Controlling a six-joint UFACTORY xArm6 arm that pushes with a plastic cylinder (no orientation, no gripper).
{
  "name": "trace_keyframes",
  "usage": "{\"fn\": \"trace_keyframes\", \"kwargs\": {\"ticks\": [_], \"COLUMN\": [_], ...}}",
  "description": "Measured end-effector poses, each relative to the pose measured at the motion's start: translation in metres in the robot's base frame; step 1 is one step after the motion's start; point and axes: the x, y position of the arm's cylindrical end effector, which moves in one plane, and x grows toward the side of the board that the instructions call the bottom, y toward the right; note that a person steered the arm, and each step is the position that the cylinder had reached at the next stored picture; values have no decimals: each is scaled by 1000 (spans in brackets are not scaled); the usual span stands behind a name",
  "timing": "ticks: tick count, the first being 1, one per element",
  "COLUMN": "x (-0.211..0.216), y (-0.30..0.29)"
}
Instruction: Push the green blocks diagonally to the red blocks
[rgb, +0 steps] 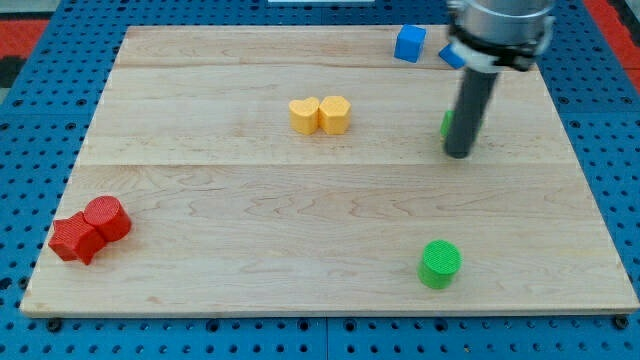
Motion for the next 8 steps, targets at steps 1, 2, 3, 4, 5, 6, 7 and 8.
{"fn": "trace_keyframes", "kwargs": {"ticks": [1,2,3,4,5,6,7,8], "x": [67,159,190,181,141,106,121,121], "y": [7,29,-13,-84,-86,-68,-42,-36]}}
